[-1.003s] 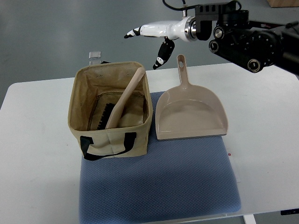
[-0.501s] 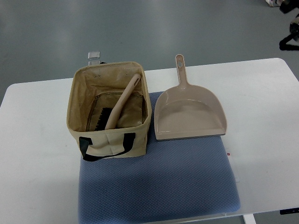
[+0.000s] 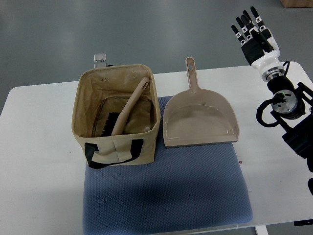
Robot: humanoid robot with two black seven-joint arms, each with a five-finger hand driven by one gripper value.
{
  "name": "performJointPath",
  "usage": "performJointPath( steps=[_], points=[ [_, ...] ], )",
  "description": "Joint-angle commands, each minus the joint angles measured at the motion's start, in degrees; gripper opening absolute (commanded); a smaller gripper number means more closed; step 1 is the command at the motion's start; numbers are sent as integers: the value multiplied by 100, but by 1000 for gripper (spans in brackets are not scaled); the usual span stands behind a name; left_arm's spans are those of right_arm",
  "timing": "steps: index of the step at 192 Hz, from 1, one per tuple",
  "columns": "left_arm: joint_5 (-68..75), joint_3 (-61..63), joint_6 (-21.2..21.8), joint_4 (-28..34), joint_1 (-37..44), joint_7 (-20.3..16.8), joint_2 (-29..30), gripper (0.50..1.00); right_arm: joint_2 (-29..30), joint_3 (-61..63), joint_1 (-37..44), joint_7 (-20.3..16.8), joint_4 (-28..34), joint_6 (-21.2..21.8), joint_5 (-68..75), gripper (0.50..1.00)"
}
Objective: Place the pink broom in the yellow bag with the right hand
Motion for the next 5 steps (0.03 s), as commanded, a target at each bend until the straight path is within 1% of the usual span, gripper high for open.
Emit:
performJointPath(
  steps=[1, 5],
  points=[
    [8, 7, 0, -6, 0, 0, 0, 1000, 130, 16, -138, 8, 2, 2, -4, 934],
    [8, 7, 0, -6, 0, 0, 0, 1000, 122, 25, -138, 8, -7, 2, -4, 934]
  ],
)
